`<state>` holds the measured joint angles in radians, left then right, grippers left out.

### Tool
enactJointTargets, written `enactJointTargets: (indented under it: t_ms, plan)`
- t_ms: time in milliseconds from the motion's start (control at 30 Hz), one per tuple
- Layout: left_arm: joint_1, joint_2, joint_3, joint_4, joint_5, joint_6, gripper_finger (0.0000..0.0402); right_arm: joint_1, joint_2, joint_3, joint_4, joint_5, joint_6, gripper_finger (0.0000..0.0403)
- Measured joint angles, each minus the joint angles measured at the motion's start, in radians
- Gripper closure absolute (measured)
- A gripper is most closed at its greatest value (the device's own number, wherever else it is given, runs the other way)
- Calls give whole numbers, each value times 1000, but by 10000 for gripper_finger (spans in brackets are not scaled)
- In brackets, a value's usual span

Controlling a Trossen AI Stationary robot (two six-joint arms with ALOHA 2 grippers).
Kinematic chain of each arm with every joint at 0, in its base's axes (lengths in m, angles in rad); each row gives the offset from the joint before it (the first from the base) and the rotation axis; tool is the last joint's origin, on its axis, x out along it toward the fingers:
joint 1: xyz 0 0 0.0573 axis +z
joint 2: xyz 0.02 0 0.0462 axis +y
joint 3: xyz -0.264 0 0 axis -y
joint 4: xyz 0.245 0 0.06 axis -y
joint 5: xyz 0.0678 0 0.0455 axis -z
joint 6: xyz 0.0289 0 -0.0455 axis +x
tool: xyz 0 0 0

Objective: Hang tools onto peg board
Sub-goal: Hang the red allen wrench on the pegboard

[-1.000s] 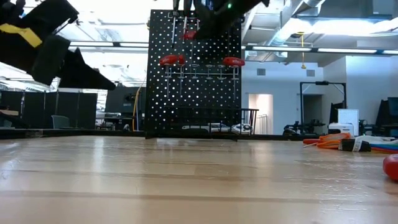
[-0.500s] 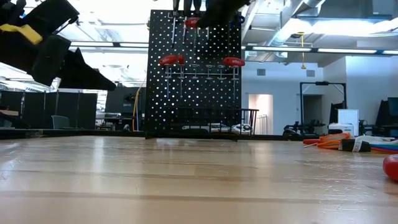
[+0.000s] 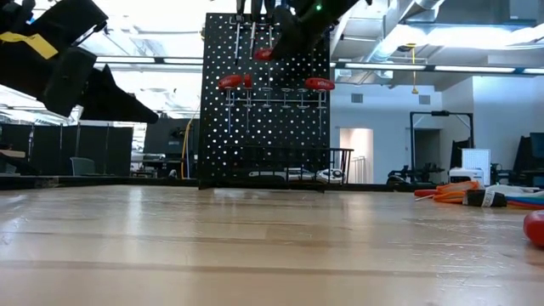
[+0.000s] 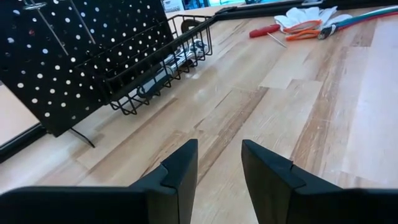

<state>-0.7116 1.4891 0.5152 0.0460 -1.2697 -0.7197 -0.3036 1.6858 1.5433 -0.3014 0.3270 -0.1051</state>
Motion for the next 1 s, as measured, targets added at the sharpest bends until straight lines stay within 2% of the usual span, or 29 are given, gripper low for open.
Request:
enactJointTargets:
  t_ms: [333, 467, 733, 833, 1000]
  plan:
    - [0, 0, 0, 2, 1, 0, 284, -21, 63, 0, 3, -39, -1, 355]
    - [0, 0, 0, 2, 6, 0, 284, -21, 71, 0, 0, -41, -42, 320]
    - [0, 0, 0, 2, 10, 0, 284, 6, 24, 0, 7, -40, -104, 207]
    - [0, 0, 0, 2, 10, 0, 284, 41, -25, 0, -29, -39, -121, 189]
    - [0, 0, 0, 0, 44, 1, 284, 169, -114, 0, -182, -37, -134, 186]
